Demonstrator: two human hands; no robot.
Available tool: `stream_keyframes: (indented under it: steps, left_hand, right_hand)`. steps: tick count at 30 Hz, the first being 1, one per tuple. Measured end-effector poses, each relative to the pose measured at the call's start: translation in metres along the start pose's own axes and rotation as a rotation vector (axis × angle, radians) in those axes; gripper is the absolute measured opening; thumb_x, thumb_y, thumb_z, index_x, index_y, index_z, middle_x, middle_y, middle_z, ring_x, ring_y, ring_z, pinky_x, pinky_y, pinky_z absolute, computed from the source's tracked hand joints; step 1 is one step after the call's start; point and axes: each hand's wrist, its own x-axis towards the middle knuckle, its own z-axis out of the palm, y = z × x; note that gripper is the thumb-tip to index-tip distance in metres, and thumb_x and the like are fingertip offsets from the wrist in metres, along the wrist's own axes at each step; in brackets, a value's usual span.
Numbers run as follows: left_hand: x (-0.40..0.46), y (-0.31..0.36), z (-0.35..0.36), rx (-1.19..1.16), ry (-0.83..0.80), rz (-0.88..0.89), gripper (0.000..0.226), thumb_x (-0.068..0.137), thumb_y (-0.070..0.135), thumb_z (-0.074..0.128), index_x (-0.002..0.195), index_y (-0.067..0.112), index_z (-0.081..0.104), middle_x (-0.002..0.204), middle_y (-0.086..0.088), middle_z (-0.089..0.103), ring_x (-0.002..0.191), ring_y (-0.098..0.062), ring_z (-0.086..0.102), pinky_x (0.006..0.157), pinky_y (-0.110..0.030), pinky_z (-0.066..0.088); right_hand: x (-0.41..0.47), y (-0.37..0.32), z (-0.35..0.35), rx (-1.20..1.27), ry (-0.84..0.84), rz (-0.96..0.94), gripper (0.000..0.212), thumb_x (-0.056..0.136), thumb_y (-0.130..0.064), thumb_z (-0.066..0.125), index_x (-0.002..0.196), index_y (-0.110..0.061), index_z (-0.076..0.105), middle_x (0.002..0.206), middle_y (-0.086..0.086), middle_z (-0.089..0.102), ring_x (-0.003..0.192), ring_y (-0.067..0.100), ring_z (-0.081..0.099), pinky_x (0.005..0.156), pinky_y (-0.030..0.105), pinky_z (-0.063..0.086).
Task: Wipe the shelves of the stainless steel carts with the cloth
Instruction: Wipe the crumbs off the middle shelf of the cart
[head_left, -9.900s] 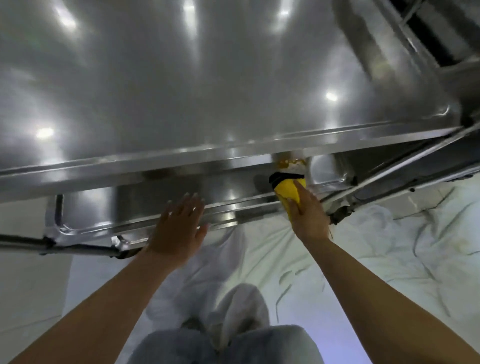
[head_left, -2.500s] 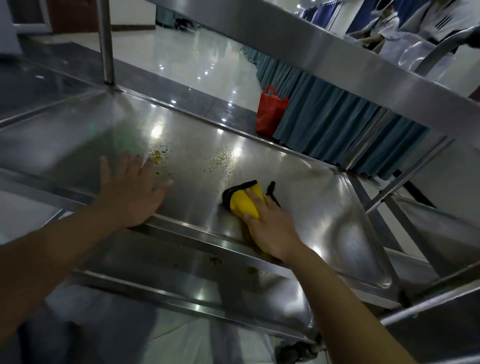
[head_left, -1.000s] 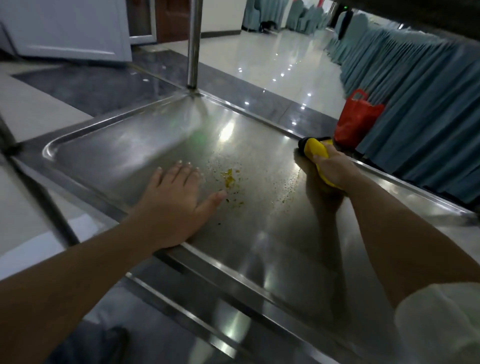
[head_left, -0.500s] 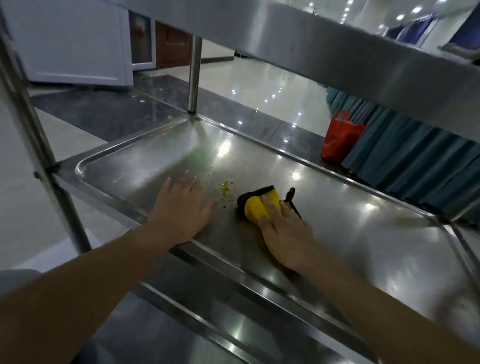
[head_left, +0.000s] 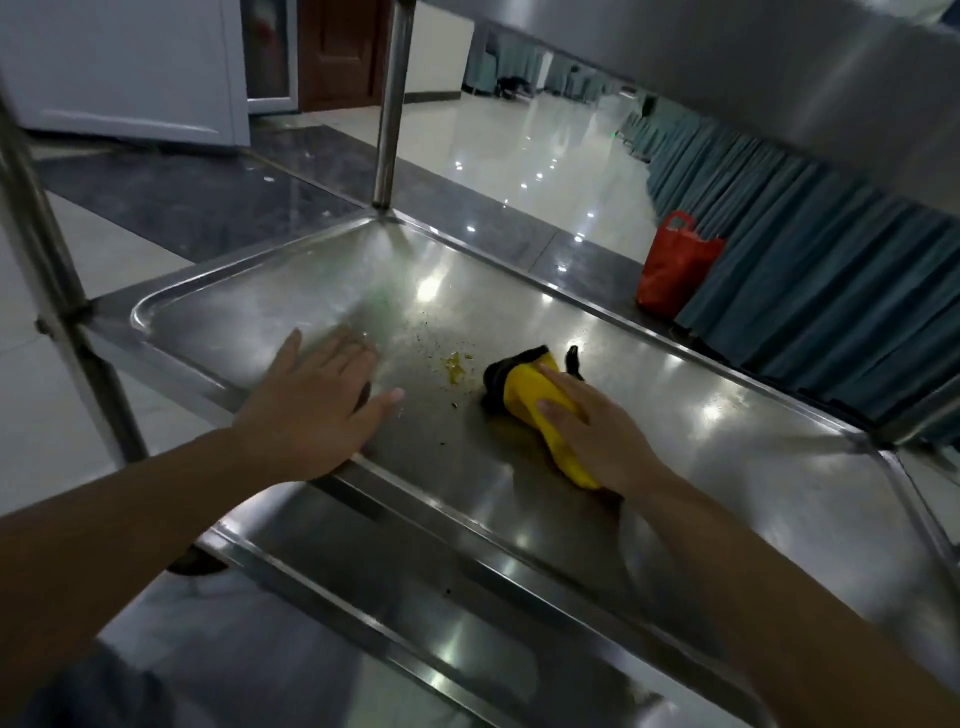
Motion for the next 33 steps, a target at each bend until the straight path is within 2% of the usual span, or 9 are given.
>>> stream_keyframes:
  steps: [7, 11, 16, 19, 21, 22, 25, 29, 33]
  left_hand:
    - [0.005, 0.001, 0.005, -0.011, -0.009, -0.04, 0.09, 0.082, 0.073, -0.01, 0.152, 0.02, 0.013, 0.162, 0.001, 0.01, 0.148, -0.012, -0.004, 0.119, -0.045, -0.006]
    - [0.004, 0.001, 0.0, -0.044, 0.009, -0.064, 0.087, 0.083, 0.069, -0.001, 0.153, 0.018, 0.015, 0.161, -0.001, 0.012, 0.149, -0.014, -0.001, 0.12, -0.047, -0.002]
    - [-0.005, 0.002, -0.003, -0.009, 0.039, -0.086, 0.071, 0.093, 0.054, 0.025, 0.153, 0.017, 0.017, 0.161, -0.003, 0.014, 0.149, -0.017, 0.003, 0.12, -0.047, 0.002]
    - [-0.008, 0.001, -0.003, 0.016, 0.037, -0.08, 0.069, 0.093, 0.05, 0.019, 0.153, 0.016, 0.014, 0.161, -0.004, 0.013, 0.149, -0.018, 0.003, 0.12, -0.048, 0.001]
    - [-0.009, 0.001, -0.003, 0.03, 0.014, -0.084, 0.073, 0.089, 0.05, 0.012, 0.153, 0.014, 0.012, 0.162, -0.005, 0.01, 0.149, -0.018, 0.0, 0.119, -0.049, -0.001]
    - [-0.008, 0.0, -0.003, 0.046, 0.005, -0.088, 0.072, 0.092, 0.051, 0.011, 0.153, 0.014, 0.011, 0.162, -0.006, 0.008, 0.149, -0.018, -0.001, 0.119, -0.051, -0.002]
    - [-0.003, -0.015, -0.008, 0.165, 0.005, -0.133, 0.077, 0.09, 0.059, 0.005, 0.152, 0.013, 0.011, 0.162, -0.007, 0.007, 0.149, -0.021, -0.002, 0.116, -0.059, -0.005]
    - [-0.002, -0.05, -0.011, 0.22, -0.088, -0.245, 0.102, 0.07, 0.066, -0.024, 0.152, 0.012, 0.006, 0.162, -0.008, -0.001, 0.149, -0.025, -0.007, 0.113, -0.061, -0.006]
    - [-0.003, -0.056, -0.002, 0.176, -0.199, -0.266, 0.1, 0.07, 0.07, -0.019, 0.153, 0.017, -0.001, 0.162, -0.003, -0.005, 0.148, -0.021, -0.009, 0.112, -0.061, -0.008]
  right_hand:
    - [0.088, 0.04, -0.015, -0.047, 0.16, 0.313, 0.052, 0.097, -0.057, 0.032, 0.147, -0.043, 0.026, 0.152, 0.007, 0.038, 0.135, 0.034, 0.038, 0.111, 0.054, 0.027]
    - [0.11, 0.027, -0.009, -0.042, 0.201, 0.37, 0.054, 0.095, -0.061, 0.024, 0.144, -0.041, 0.031, 0.149, 0.008, 0.04, 0.134, 0.035, 0.038, 0.109, 0.06, 0.021]
    - [0.06, -0.01, 0.007, 0.025, 0.103, 0.17, 0.047, 0.099, -0.058, 0.022, 0.145, -0.049, 0.029, 0.155, -0.002, 0.033, 0.141, 0.024, 0.031, 0.114, 0.048, 0.02]
    - [0.005, -0.036, 0.021, -0.013, 0.015, -0.027, 0.042, 0.095, -0.065, 0.017, 0.136, -0.067, 0.012, 0.158, -0.013, 0.023, 0.145, 0.014, 0.021, 0.114, 0.037, 0.016]
    - [-0.024, -0.05, 0.025, -0.076, -0.077, -0.129, 0.041, 0.09, -0.071, 0.009, 0.128, -0.078, -0.004, 0.16, -0.018, 0.009, 0.147, 0.009, 0.011, 0.119, 0.043, 0.012]
    - [-0.034, -0.055, 0.026, -0.11, -0.112, -0.187, 0.042, 0.091, -0.07, 0.008, 0.128, -0.077, -0.007, 0.159, -0.02, 0.002, 0.148, 0.008, 0.006, 0.12, 0.046, 0.011]
    - [-0.046, -0.071, 0.033, -0.15, -0.18, -0.357, 0.044, 0.093, -0.061, 0.013, 0.133, -0.074, 0.0, 0.158, -0.025, -0.008, 0.147, 0.004, -0.002, 0.12, 0.047, 0.009]
    - [-0.022, -0.092, 0.047, -0.13, -0.228, -0.438, 0.043, 0.093, -0.062, 0.014, 0.134, -0.072, 0.007, 0.16, -0.021, 0.0, 0.148, 0.006, 0.003, 0.118, 0.053, 0.011]
    - [0.033, -0.1, 0.058, -0.118, -0.138, -0.318, 0.041, 0.099, -0.056, 0.022, 0.136, -0.07, 0.012, 0.16, -0.016, 0.01, 0.147, 0.016, 0.016, 0.115, 0.057, 0.018]
